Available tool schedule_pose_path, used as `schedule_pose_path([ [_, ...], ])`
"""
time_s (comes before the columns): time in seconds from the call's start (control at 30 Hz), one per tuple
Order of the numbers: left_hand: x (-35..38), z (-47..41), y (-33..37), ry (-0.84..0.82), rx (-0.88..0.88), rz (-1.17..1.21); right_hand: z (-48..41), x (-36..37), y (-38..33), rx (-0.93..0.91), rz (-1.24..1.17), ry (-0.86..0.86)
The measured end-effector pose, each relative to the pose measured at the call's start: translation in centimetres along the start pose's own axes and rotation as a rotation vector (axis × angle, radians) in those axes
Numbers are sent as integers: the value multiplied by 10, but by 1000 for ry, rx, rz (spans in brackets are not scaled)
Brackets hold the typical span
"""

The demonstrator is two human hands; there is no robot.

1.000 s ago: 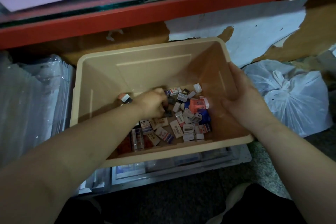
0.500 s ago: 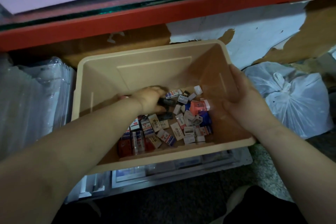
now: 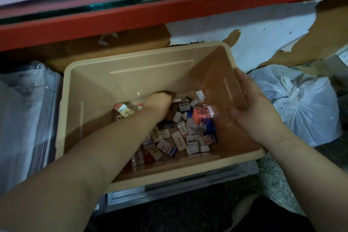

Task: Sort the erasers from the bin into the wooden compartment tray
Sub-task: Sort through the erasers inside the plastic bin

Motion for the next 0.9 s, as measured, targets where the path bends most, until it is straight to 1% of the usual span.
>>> schedule_pose_path([
  [0.07, -11, 6, -6, 10, -1, 68, 0, -1, -1, 0, -8, 6],
  [0.13, -28, 17, -9, 61, 4, 100, 1, -1, -2, 1, -17, 9],
  [0.2, -41, 27, -14, 62, -16, 36, 2, -2, -4, 0, -10, 5],
  [0.23, -42, 31, -19, 7, -57, -34, 3, -2, -4, -1, -3, 1],
  [0.3, -39, 42, -33, -171, -145, -183, 3, -1, -5, -1, 12, -3],
  [0.37, -37, 53, -47, -280, -194, -227, 4, -1, -4, -2, 28, -5],
  [0.43, -34, 55, -53, -290, -155, -113, 4, -1, -3, -6, 35, -5],
  [0.47, -33, 54, -50, -269, -118, -51, 4, -2, -3, -8, 34, -3],
  [0.53, -35, 48, -40, -190, -38, 34, 4, -2, -2, -12, 24, 0],
  [0.63, -27, 32, -24, -106, -29, 213, 3, -2, -1, -20, 18, 1],
  [0.7, -15, 15, -18, -38, -94, 370, 2, -1, 1, -25, 24, 3],
  [0.73, -9, 5, -17, 25, -145, 464, 1, -1, 2, -27, 27, 7],
  [0.8, 1, -6, -17, 123, -307, 680, 1, 0, 4, -19, 35, 11],
  [0.83, 9, -9, -14, 125, -386, 794, 0, 0, 5, -13, 34, 11],
  [0.9, 17, -14, -3, 73, -388, 828, 0, 0, 6, 0, 37, 5],
])
Point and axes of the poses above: each hand's wrist, its own z-axis away from the middle knuckle, its own x-axis out of the palm, y = z × x, the point moved 6 cm from there along -z, towards the middle knuckle, and after that the axes turned 3 degrees about z, right-handed, at the moved point
